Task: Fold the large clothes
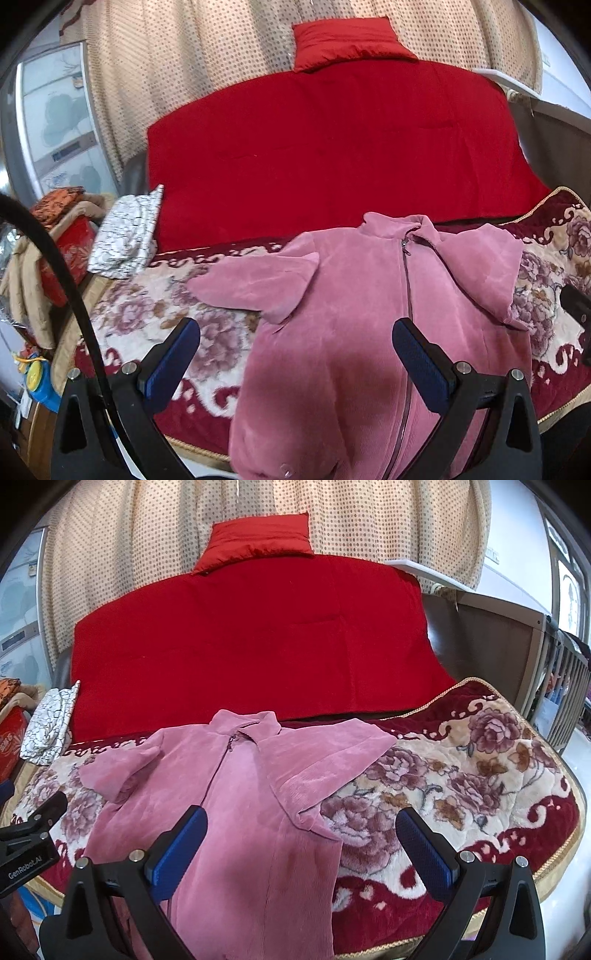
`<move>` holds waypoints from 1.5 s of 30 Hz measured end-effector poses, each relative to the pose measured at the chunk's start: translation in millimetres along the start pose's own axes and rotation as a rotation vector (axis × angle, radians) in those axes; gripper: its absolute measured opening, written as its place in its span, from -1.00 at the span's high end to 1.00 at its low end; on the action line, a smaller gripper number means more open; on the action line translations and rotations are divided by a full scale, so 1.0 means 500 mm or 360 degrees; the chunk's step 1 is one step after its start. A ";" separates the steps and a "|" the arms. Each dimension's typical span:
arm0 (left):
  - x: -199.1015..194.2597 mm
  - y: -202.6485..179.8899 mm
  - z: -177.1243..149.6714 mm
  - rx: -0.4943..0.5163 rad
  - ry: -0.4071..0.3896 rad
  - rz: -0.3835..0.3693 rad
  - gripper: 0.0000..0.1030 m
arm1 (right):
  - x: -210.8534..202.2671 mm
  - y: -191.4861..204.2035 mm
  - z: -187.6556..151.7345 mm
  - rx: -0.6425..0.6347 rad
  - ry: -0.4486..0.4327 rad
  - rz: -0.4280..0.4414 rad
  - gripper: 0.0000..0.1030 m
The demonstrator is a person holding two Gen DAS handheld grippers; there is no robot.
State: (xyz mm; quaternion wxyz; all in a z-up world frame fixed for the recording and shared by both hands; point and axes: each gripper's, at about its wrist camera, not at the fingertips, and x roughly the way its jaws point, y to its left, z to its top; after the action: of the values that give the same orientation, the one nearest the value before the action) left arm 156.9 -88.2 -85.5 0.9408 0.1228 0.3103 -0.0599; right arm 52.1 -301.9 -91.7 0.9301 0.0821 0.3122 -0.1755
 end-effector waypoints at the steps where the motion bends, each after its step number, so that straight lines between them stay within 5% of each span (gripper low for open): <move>1: 0.028 -0.008 0.004 0.0010 0.0028 -0.0025 -1.00 | 0.011 -0.005 0.003 0.0010 0.0005 0.0011 -1.00; 4: 0.109 -0.031 0.005 0.0034 0.0100 -0.0136 -1.00 | 0.068 -0.034 0.019 0.0076 0.0011 0.0087 -1.00; 9: 0.274 -0.076 -0.023 0.0082 0.0329 -0.0211 -1.00 | 0.256 -0.183 0.052 0.0484 0.0188 0.0513 -1.00; 15: 0.321 -0.111 -0.054 0.0207 0.0323 -0.0219 -1.00 | 0.464 -0.384 0.023 0.1255 0.0368 0.0711 -0.99; 19: 0.354 -0.101 -0.065 0.0110 0.0431 -0.0302 -1.00 | 0.547 -0.416 0.016 0.1465 0.0397 0.0854 -0.78; 25: 0.385 -0.050 -0.092 -0.0240 0.0566 -0.0513 -1.00 | 0.627 -0.384 0.051 0.1371 0.0436 0.0768 -0.43; 27: 0.381 -0.056 -0.092 -0.0208 0.0559 -0.0505 -1.00 | 0.642 -0.389 0.060 0.1361 0.0444 0.0718 -0.15; 29: 0.376 -0.059 -0.098 -0.0218 0.0541 -0.0500 -1.00 | 0.653 -0.384 0.063 0.1354 0.0468 0.0703 0.39; 34: 0.363 -0.054 -0.079 -0.0155 0.0596 -0.0487 -1.00 | 0.635 -0.358 0.086 0.1210 0.0374 0.0697 0.66; 40: 0.266 0.024 -0.033 -0.0226 0.0139 -0.0223 -1.00 | 0.508 -0.234 0.161 0.0878 0.0116 0.0887 0.66; 45: 0.233 0.107 -0.033 -0.0390 -0.0005 -0.0050 -1.00 | 0.426 -0.073 0.178 0.0681 0.0089 0.1233 0.66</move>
State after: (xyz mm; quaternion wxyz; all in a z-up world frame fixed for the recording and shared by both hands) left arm 250.7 -36.7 -158.0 0.9482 0.0019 0.3157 -0.0363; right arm 246.0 -417.5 -152.6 0.8805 0.3883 0.2401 0.1277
